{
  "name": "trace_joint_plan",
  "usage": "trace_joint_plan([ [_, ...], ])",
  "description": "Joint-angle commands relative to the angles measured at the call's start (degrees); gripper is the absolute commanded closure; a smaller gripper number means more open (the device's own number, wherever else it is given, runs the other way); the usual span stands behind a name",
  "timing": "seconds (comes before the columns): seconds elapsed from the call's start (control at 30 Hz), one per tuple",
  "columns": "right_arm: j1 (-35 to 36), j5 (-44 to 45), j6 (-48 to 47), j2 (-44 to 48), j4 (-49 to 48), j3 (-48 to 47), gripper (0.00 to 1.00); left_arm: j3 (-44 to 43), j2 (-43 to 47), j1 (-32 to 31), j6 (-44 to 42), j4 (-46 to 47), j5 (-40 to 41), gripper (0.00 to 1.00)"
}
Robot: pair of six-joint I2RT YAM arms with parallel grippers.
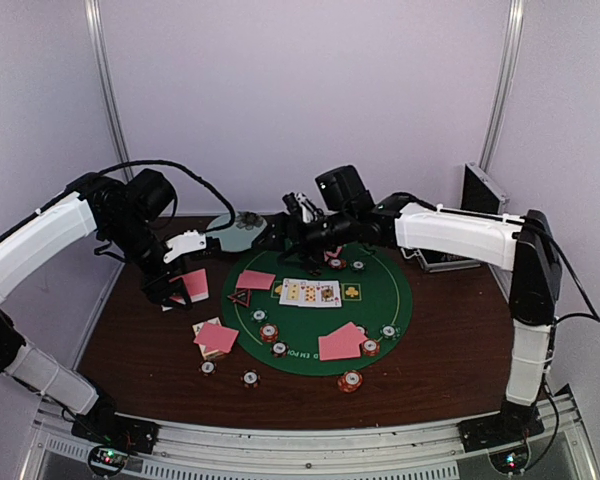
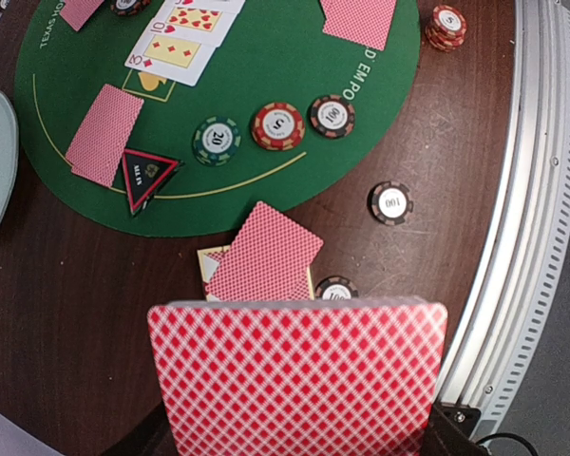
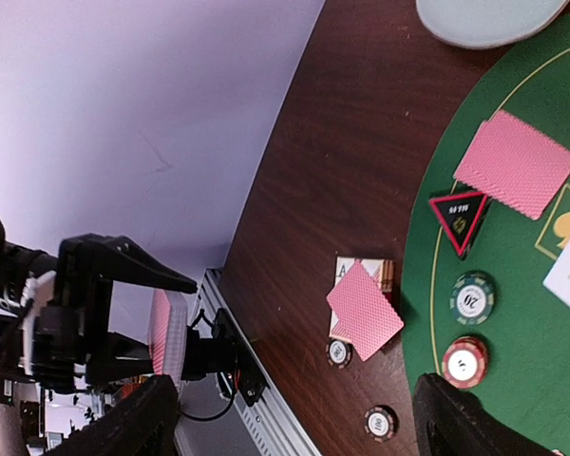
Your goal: Distribute texas hold em gaming equipment
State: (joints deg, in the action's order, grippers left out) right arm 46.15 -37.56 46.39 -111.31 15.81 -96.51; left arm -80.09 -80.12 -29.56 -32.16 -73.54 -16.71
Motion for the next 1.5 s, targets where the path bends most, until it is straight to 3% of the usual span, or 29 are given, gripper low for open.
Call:
trace_joint_plan([
  [0.0, 3.54, -1.81, 7.1, -1.9, -8.49, 1.45, 0.11, -1.2, 0.86, 0.12, 0.92, 1.07, -1.14, 1.0],
  [0.33, 8.1, -3.88, 18.01, -5.07, -22.62, 4.1, 0.14, -2.47, -0.08, 0.12, 1.31, 1.04, -2.11, 1.0],
  [0.83, 11.47, -4.8, 27.03, -9.06, -36.13, 5.46, 0.16, -2.79, -0.12, 0.12, 1.15, 1.05, -1.84, 1.0],
  [1.47, 13.64, -7.17, 30.59, -15.6, -34.71, -3.41, 0.2, -2.35, -0.31, 0.12, 0.79, 1.06, -1.38, 1.0],
])
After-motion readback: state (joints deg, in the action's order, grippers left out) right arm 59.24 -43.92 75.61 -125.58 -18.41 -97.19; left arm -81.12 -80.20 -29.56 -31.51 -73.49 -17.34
